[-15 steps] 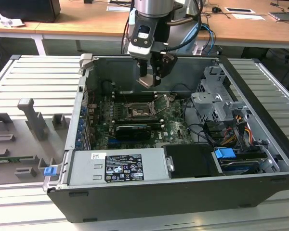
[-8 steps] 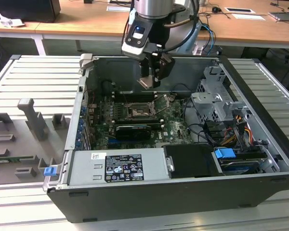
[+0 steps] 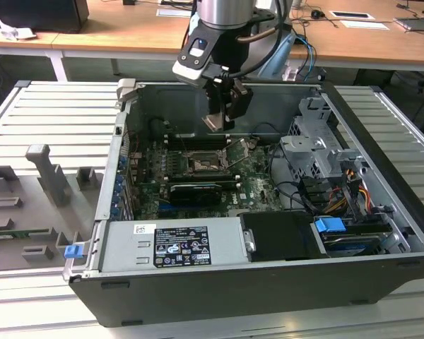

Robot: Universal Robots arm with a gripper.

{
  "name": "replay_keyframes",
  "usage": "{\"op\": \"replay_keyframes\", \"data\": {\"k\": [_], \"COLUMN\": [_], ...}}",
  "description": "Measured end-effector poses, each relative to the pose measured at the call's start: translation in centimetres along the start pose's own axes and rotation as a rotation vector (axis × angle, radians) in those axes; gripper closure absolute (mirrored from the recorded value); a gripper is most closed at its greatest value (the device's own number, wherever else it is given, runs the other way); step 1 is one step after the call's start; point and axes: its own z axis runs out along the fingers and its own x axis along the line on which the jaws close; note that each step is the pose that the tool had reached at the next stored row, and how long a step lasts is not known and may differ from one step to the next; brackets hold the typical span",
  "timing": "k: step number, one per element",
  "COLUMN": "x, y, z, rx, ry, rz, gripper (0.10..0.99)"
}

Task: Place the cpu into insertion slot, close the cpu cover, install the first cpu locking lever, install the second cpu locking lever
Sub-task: 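Place the cpu into insertion slot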

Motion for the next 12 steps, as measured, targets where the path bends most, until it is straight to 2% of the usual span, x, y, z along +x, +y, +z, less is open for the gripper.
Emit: {"op": "replay_keyframes", "data": {"k": [12], "x": [0.00], "y": [-0.02], "z": [0.30], "rx": [-0.002], "ry": [-0.0110], "rz": [0.134], "gripper": [0.557]}}
